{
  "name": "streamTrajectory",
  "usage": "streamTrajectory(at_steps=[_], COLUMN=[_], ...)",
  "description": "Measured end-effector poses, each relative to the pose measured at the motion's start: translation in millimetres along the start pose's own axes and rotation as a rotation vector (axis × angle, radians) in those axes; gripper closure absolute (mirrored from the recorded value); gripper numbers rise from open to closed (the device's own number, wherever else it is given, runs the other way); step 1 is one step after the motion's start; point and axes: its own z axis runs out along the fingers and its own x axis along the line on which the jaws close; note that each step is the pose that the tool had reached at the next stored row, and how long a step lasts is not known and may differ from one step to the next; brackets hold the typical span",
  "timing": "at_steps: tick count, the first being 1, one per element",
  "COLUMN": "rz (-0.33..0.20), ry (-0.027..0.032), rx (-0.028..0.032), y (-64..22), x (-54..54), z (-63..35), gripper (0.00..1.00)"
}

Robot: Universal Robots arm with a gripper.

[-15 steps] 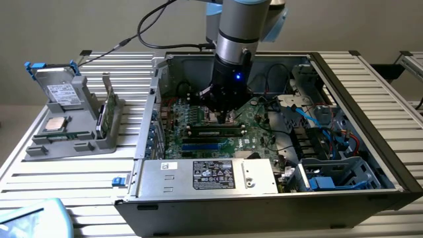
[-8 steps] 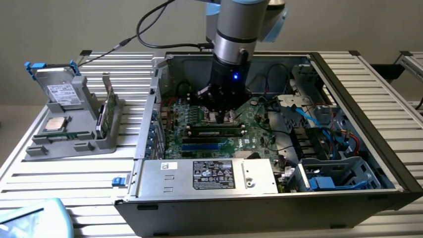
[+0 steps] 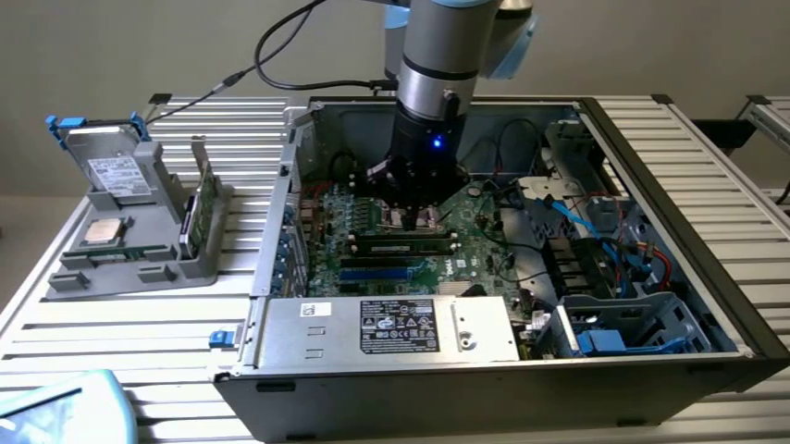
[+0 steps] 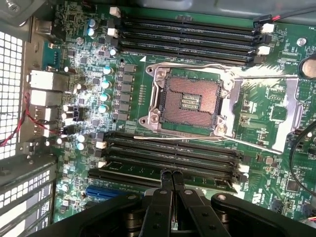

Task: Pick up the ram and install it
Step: 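Press down the ram until it locks into place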

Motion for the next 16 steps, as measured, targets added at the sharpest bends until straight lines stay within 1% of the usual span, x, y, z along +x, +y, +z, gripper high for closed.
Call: streamTrajectory(at_steps=[2, 8, 13, 16], rz=[0.010, 0.039, 0.058, 0.063], ry=[0.0003, 0.0011, -0.0011, -0.0032], rx=[0.0010, 0.0075, 0.0125, 0.0138], y=[0.1, 0.2, 0.2, 0.3], x=[0.3, 1.3, 1.8, 2.2], z=[0.1, 0.1, 0.0, -0.6], gripper=[0.90, 0.90, 0.90, 0.90])
